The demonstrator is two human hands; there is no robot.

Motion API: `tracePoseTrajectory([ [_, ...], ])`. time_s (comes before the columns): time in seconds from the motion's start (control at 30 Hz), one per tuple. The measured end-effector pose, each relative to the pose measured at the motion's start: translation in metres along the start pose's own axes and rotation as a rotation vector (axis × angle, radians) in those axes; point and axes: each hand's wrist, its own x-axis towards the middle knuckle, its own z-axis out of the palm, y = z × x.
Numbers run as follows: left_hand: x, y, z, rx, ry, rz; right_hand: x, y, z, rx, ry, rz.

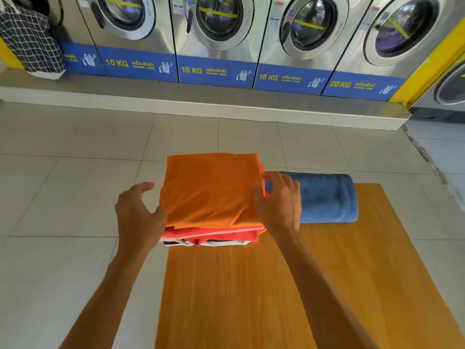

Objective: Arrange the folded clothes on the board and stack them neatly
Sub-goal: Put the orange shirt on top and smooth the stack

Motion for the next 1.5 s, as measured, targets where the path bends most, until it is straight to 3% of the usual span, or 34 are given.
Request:
tracePoseTrajectory([
  [0.03,0.003,0.011,0.005,0.035,0.05,0.146,-0.006,0.007,-0.012,0.054,0.023,0.13],
  [0.1,0.013,0.035,0.026,0.102,0.024,0.408,-0.018,0.017,-0.024,0.085,-0.123,0.332],
  [0.17,0.022,0.052,0.06,0.217,-0.095,0.525,-0.027,0.021,-0.021,0.083,-0.308,0.34],
  [0.27,0.023,0.061,0.113,0.507,-0.276,0.529,-0.031,0.022,-0.014,0.17,-0.364,0.287],
  [0.37,0.019,0.053,0.139,0.669,-0.3,0.544,-0.026,0.024,-0.023,0.25,-0.301,0.305],
  [0.5,0.016,0.047,0.138,0.635,-0.283,0.56,-0.012,0.028,-0.034,0.139,-0.493,0.243],
  [0.7,0.015,0.047,0.136,0.562,-0.279,0.553,0.082,-0.002,-0.001,0.265,-0.384,0.205],
  [0.83,0.018,0.04,0.135,0.495,-0.259,0.559,0.115,-0.005,0.035,0.058,-0.428,0.056],
  [1.0,0.028,0.033,0.131,0.485,-0.295,0.576,0.133,0.014,0.058,0.172,-0.314,0.3],
  [1.3,0.04,0.033,0.124,0.405,-0.394,0.491,0.136,0.029,0.05,0.308,-0.254,0.37],
  [1.5,0.045,0.037,0.119,0.366,-0.462,0.482,0.124,0.02,0.019,0.246,-0.552,0.275],
])
